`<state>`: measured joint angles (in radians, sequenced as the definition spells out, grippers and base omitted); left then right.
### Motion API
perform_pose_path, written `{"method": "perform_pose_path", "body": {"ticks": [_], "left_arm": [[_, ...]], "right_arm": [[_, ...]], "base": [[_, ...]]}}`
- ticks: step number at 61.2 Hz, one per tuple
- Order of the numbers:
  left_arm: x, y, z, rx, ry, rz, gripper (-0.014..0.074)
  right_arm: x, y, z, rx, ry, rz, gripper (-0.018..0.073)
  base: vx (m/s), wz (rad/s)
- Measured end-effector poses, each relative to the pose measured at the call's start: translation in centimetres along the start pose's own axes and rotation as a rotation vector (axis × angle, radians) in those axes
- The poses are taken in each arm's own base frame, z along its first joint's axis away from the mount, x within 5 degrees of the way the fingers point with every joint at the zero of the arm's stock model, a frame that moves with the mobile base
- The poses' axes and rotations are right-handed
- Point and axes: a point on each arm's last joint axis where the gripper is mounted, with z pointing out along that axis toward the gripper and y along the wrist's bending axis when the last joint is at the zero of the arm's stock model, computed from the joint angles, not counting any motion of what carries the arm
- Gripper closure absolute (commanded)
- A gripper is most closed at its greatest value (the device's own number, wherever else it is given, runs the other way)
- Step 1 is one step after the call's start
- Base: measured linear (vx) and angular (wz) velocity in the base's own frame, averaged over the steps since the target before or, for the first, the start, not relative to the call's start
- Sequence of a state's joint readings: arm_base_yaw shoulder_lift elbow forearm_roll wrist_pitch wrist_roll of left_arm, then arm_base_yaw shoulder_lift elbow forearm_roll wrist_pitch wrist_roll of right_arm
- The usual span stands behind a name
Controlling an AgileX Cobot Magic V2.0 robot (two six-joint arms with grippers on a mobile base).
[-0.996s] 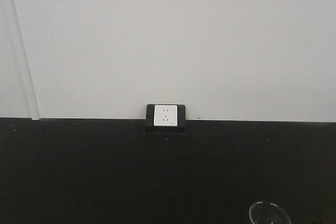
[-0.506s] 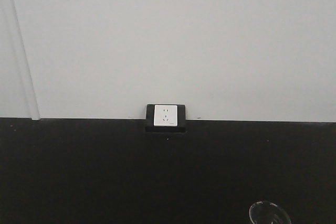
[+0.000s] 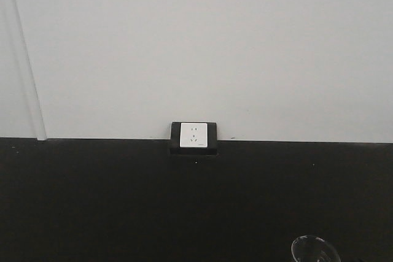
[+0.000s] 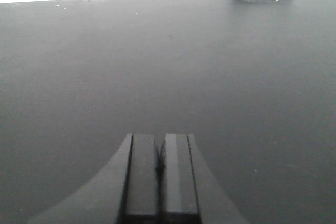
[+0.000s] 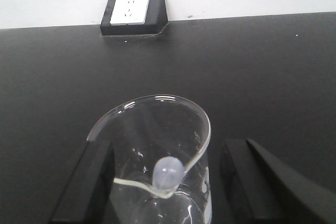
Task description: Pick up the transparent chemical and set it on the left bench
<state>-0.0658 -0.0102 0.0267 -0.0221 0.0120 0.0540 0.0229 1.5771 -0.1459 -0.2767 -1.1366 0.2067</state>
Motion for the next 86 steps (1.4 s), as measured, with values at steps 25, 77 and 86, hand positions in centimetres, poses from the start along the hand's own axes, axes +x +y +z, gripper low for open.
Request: {"method": "perform_pose_path", "body": {"ticks": [25, 77, 86], "left_arm": [[0.0, 0.0, 0.0, 0.000, 0.000, 0.000, 0.0600], [0.0, 0.0, 0.0, 0.000, 0.000, 0.000, 0.0600], [0.0, 0.0, 0.0, 0.000, 0.000, 0.000, 0.0600]], "right_arm": [[0.0, 0.0, 0.0, -0.001, 0.000, -0.023, 0.0571], [-7.4, 1.5, -4.1, -0.011, -0.324, -0.073, 0.0563], [-10.1, 1.8, -4.7, 0.013, -0.213, -0.091, 0.0563]], "base": [[0.00, 0.00], [0.00, 0.00], [0.00, 0.00]]}}
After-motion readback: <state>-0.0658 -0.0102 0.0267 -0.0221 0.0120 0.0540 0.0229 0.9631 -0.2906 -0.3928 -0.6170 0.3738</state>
